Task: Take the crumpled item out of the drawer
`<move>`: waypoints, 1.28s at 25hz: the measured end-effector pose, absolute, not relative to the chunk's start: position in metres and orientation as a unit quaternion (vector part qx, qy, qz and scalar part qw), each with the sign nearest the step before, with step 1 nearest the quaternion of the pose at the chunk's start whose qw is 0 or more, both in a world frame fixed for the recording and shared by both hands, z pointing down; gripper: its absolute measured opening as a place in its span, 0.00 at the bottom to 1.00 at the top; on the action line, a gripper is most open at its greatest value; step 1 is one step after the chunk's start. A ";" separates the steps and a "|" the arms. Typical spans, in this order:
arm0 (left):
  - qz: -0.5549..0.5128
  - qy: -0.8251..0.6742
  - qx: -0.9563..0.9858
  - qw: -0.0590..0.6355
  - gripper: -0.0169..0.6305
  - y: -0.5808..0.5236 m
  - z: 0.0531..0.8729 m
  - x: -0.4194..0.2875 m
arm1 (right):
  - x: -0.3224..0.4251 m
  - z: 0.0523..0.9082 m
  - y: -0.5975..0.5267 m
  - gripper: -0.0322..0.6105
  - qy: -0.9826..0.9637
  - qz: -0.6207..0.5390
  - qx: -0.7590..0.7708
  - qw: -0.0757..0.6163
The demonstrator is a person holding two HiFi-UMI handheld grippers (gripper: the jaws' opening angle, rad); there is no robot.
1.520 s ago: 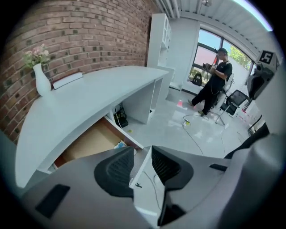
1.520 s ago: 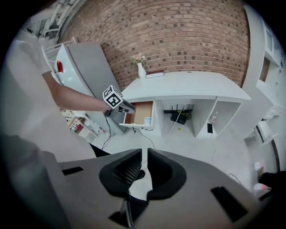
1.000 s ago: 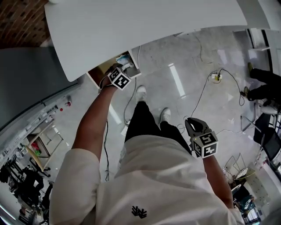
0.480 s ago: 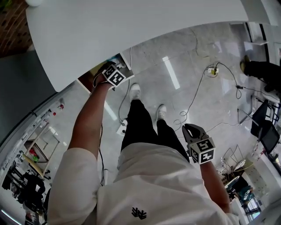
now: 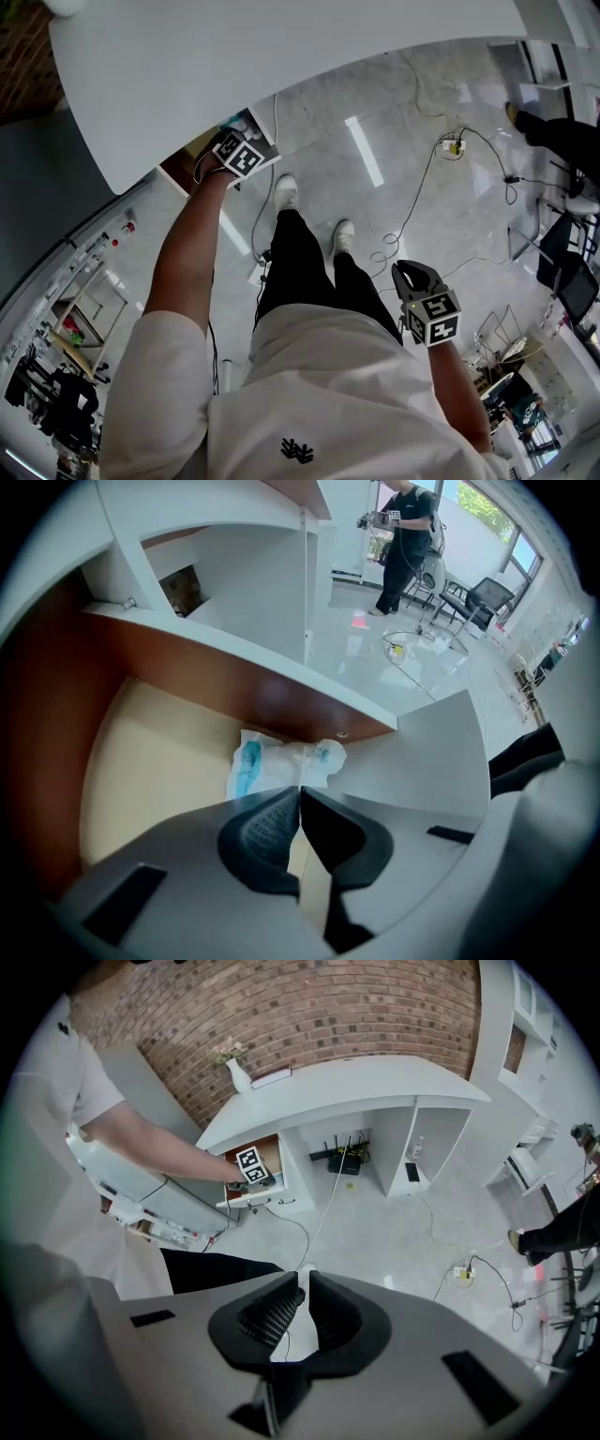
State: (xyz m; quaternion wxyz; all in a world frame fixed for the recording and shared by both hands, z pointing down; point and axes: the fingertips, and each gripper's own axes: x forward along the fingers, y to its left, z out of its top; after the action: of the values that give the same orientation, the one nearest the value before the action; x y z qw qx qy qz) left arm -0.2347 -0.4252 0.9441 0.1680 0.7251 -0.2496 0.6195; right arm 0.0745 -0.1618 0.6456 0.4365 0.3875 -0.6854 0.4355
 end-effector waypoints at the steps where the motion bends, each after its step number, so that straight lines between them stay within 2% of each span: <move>1: 0.616 -0.259 0.725 0.168 0.07 -0.425 0.941 -0.236 | 0.075 0.645 -0.161 0.15 -0.687 0.434 0.387 0.435; 9: 0.613 -0.285 0.718 0.168 0.06 -0.409 0.896 -0.243 | 0.082 0.634 -0.146 0.14 -0.709 0.421 0.384 0.415; 23: 0.568 -0.322 0.740 0.159 0.06 -0.338 0.790 -0.213 | 0.108 0.611 -0.096 0.10 -0.763 0.393 0.360 0.365; 32: 0.521 -0.359 0.757 0.163 0.06 -0.270 0.702 -0.164 | 0.136 0.587 -0.050 0.10 -0.800 0.375 0.334 0.328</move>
State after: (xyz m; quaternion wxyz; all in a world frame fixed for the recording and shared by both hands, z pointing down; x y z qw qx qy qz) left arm -0.1639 -0.2702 0.7016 0.1631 0.7566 -0.3594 0.5214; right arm 0.1361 -0.0502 0.5867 0.3279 0.3339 -0.8002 0.3751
